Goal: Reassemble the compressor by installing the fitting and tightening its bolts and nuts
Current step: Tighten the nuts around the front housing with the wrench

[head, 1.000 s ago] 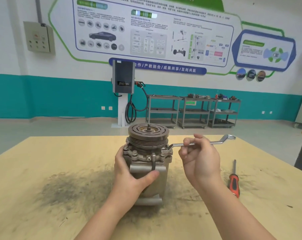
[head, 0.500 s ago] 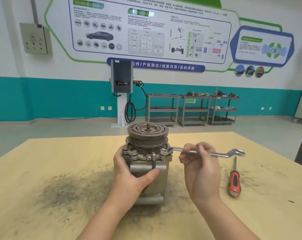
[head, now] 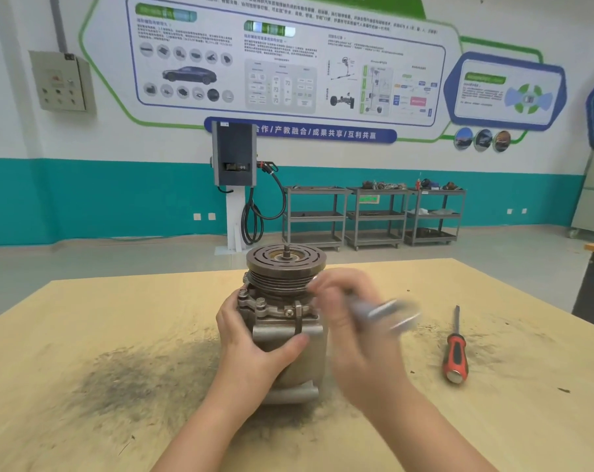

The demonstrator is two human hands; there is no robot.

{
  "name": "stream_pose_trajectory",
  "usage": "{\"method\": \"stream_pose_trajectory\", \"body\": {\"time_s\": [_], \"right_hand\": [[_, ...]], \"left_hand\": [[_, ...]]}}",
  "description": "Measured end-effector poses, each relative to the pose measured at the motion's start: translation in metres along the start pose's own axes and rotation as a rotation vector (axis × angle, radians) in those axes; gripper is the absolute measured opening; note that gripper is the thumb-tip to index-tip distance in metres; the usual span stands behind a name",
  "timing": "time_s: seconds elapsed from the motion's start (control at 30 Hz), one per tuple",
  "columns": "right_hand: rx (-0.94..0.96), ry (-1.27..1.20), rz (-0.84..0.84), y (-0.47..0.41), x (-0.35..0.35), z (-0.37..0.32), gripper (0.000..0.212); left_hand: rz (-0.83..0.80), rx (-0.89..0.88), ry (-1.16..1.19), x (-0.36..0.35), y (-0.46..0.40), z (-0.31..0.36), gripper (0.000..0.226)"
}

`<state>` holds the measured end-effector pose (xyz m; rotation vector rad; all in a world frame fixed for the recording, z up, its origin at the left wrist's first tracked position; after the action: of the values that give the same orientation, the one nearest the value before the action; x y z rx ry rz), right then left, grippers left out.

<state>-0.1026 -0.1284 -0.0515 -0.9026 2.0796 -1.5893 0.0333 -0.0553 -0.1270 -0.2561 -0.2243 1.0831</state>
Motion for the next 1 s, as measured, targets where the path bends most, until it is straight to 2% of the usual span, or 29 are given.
{"method": "stream_pose_trajectory", "body": {"time_s": [0.1,0.2,0.33,0.53,0.63,0.7,0.77,0.83,0.9,0.93,1.0], "right_hand": [[-0.322,-0.377,0.351,-0.003,0.033,0.026,0.016],[-0.648,-0.655,0.528,0.004,0.041,0.062,0.019],[-0.799,-0.752,0.541,0.011,0.03,0.085,0.017],[-0.995,-0.793,0.42,0.003,0.023,0.106,0.012],[-0.896,-0.769,0.524,0.016,0.025,0.1,0.015],[-0.701,-0.674,0.598,0.032,0.028,0.084,0.017],[-0.458,-0.517,0.601,0.047,0.026,0.062,0.019],[-0.22,-0.223,0.452,0.053,0.014,0.036,0.018],[-0.015,0.062,0.221,0.049,-0.002,0.014,0.011],[0.068,0.165,0.117,0.045,-0.009,0.008,0.015],[0.171,0.219,-0.032,0.033,-0.017,0.002,0.019]], "left_hand": [[-0.028,-0.061,-0.104,-0.001,0.004,-0.011,0.104],[-0.016,-0.048,-0.104,0.0,0.002,-0.015,0.1],[-0.032,-0.057,-0.093,0.0,0.003,-0.012,0.103],[-0.029,-0.051,-0.109,-0.001,0.001,-0.013,0.102],[-0.026,-0.058,-0.106,-0.001,0.002,-0.012,0.101],[-0.019,-0.054,-0.11,-0.001,0.002,-0.012,0.101],[-0.012,-0.057,-0.123,-0.001,0.001,-0.013,0.101],[-0.003,-0.064,-0.125,-0.001,0.001,-0.015,0.097],[-0.008,-0.057,-0.122,-0.001,0.0,-0.016,0.098],[-0.016,-0.042,-0.105,-0.002,-0.001,-0.017,0.099],[-0.015,-0.024,-0.035,-0.003,-0.003,-0.018,0.096]]}}
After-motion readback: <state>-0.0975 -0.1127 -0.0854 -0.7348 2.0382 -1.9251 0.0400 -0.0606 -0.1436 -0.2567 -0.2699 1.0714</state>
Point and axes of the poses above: each hand's wrist, its own y-axis away from the middle knuckle, its own x-axis out of the back of the hand, z = x × y, the point moved 6 cm from there along -y, towards the middle knuckle, and after that the axes turned 6 degrees about x, right-handed, at the moved point
